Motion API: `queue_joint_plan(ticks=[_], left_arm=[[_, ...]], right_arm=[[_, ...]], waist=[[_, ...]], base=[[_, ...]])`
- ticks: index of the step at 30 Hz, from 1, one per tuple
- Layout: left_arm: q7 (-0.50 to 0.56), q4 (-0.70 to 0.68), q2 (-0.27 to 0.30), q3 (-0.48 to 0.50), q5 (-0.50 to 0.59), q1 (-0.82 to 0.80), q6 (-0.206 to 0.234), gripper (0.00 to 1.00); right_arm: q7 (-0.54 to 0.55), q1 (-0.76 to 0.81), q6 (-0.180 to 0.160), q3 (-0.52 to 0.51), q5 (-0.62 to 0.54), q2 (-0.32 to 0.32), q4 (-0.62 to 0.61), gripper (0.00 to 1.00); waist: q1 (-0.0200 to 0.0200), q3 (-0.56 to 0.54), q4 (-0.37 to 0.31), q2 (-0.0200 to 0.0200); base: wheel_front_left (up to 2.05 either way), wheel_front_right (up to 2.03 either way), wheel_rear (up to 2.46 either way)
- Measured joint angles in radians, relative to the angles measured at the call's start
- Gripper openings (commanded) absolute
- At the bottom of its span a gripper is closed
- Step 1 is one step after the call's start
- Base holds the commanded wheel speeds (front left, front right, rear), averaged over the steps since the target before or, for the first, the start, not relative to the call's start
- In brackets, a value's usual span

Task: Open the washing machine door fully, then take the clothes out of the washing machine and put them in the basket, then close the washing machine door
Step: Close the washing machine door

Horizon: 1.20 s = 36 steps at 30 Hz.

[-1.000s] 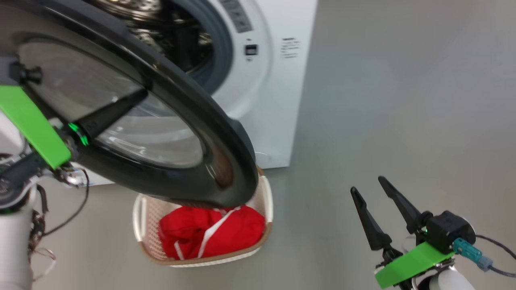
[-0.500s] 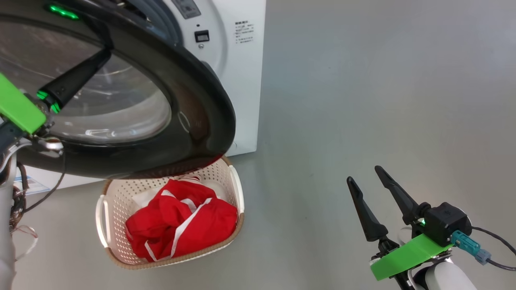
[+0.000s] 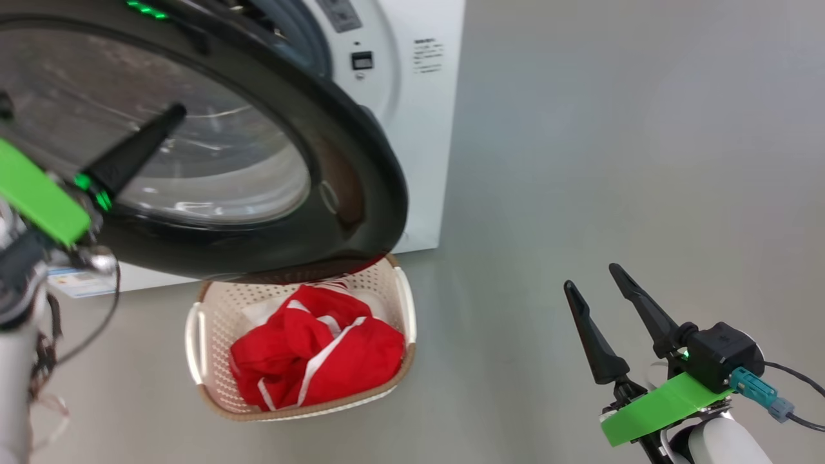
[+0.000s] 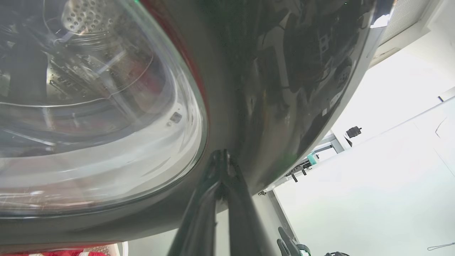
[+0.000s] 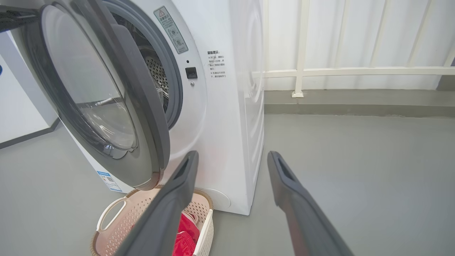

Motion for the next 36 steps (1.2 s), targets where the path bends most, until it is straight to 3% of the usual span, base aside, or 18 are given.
queue_joint_plan(ticks=[2, 4, 5, 8, 9, 11, 23, 36], left_arm=[[-0.018, -0.021, 0.005, -0.005, -0.006, 0.04, 0.0, 0.0], [-0.039, -0.042, 0.013, -0.011, -0.006, 0.081, 0.0, 0.11], [-0.049, -0.05, 0.018, -0.013, -0.007, 0.099, 0.0, 0.25], [-0.085, -0.079, 0.025, -0.018, -0.01, 0.153, 0.0, 0.49], [-0.096, -0.09, 0.027, -0.021, -0.01, 0.171, 0.0, 0.74], [-0.122, -0.112, 0.03, -0.026, -0.011, 0.208, 0.0, 1.0], [-0.388, -0.142, 0.079, -0.065, 0.087, 0.434, 0.0, 1.0], [-0.719, -0.048, 0.093, -0.17, 0.19, 0.602, -0.001, 1.0]], right_arm=[[0.0, 0.001, 0.0, 0.0, 0.0, -0.005, 0.0, 1.0], [0.0, 0.002, 0.0, 0.0, 0.0, -0.011, 0.0, 1.0], [0.0, 0.002, 0.0, 0.0, 0.0, -0.013, 0.0, 1.0], [0.0, 0.008, 0.0, -0.001, 0.0, -0.014, 0.001, 1.0], [0.0, 0.008, 0.0, -0.001, 0.0, -0.015, 0.0, 1.0], [0.0, 0.008, 0.0, -0.002, 0.0, -0.017, 0.0, 1.0], [0.0, 0.04, 0.0, -0.004, 0.0, -0.029, -0.003, 1.0], [0.0, 0.049, 0.0, -0.006, 0.0, -0.04, -0.003, 1.0]], waist=[[0.0, -0.007, 0.016, 0.0], [0.0, -0.014, 0.032, 0.0], [0.0, -0.017, 0.041, 0.0], [0.0, -0.027, 0.068, 0.0], [0.0, -0.03, 0.076, 0.0], [0.0, -0.036, 0.093, 0.0], [0.0, -0.075, 0.153, 0.0], [0.0001, -0.083, 0.131, 0.0]], base=[[0.0, 0.0, 0.0], [0.0, 0.0, 0.0], [0.0, 0.0, 0.0], [0.0, 0.0, 0.0], [0.0, 0.0, 0.0], [0.0, 0.0, 0.0], [0.0, 0.0, 0.0], [0.0, 0.0, 0.0]])
